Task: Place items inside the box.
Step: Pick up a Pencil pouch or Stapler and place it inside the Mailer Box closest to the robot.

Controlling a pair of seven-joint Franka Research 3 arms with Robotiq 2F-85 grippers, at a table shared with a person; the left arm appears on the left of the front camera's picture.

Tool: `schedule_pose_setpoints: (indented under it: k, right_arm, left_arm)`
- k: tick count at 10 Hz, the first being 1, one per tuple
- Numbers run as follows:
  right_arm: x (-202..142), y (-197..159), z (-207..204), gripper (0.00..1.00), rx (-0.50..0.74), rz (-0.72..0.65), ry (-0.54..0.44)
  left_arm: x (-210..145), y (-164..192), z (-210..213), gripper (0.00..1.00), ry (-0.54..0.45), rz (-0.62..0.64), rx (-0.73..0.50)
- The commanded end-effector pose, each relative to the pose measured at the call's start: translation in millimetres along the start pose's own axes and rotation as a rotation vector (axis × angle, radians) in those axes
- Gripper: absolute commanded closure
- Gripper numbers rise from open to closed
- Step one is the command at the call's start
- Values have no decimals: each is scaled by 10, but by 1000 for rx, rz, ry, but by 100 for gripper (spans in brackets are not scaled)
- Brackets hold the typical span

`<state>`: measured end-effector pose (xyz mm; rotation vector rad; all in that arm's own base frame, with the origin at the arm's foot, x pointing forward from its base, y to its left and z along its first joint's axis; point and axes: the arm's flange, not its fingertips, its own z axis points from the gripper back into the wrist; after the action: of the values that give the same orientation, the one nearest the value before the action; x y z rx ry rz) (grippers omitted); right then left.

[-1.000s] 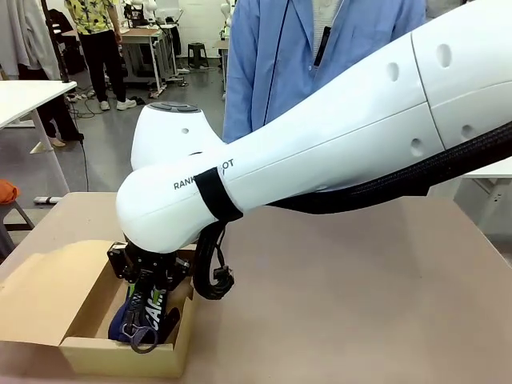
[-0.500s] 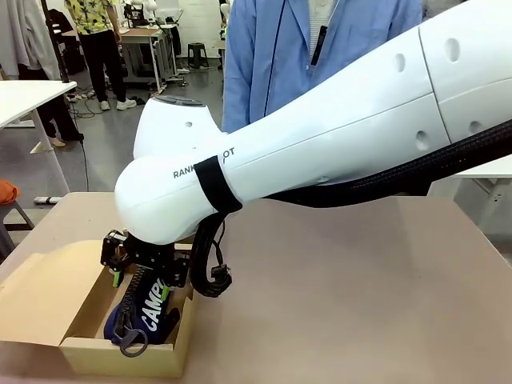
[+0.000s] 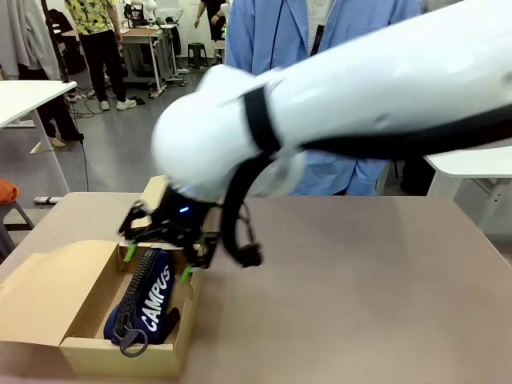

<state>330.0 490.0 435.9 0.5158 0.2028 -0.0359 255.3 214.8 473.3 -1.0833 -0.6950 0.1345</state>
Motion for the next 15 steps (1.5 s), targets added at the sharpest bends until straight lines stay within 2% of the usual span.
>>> schedule_pose_setpoints:
  k: [1,2,3,4,6,7,8,9,10,12,13,14,15]
  right_arm:
    - [-396,-1125,925,0,165,60,58]
    - [-598,-1429,1161,0,278,35,-2]
    - [-741,-1455,1171,0,289,-188,-50]
    - [-202,-763,805,0,189,38,4]
    - [-202,-763,805,0,189,38,4]
    - [-485,-1118,1045,0,249,-12,-7]
    - [-299,-1317,1358,0,372,-25,-9]
    - [-135,-1702,1810,0,471,-93,-63]
    - [-76,-2181,2203,0,549,-117,-44]
    - [-5,-3218,2698,0,716,-108,129]
    - [29,-3787,2830,0,863,-56,280]
    - [72,-4236,2852,0,987,-94,264]
    - [64,-4574,2760,0,1058,-76,247]
  left_arm:
    - [-9,-10,-7,0,-12,-17,-19]
    - [-9,-10,-7,0,-12,-17,-19]
    - [-9,-10,-7,0,-12,-17,-19]
    - [-9,-10,-7,0,-12,-17,-19]
    - [-9,-10,-7,0,-12,-17,-19]
    - [-9,-10,-7,0,-12,-17,-19]
    - [-9,-10,-7,0,-12,-17,-19]
    - [-9,-10,-7,0,-12,-17,-19]
    - [-9,-10,-7,0,-12,-17,-19]
    - [-9,-10,-7,0,-12,-17,-19]
    - [-9,-10,-7,0,-12,-17,-19]
    - [-9,-10,-7,0,-12,-17,-19]
    - [-9,-10,-7,0,-12,-17,-19]
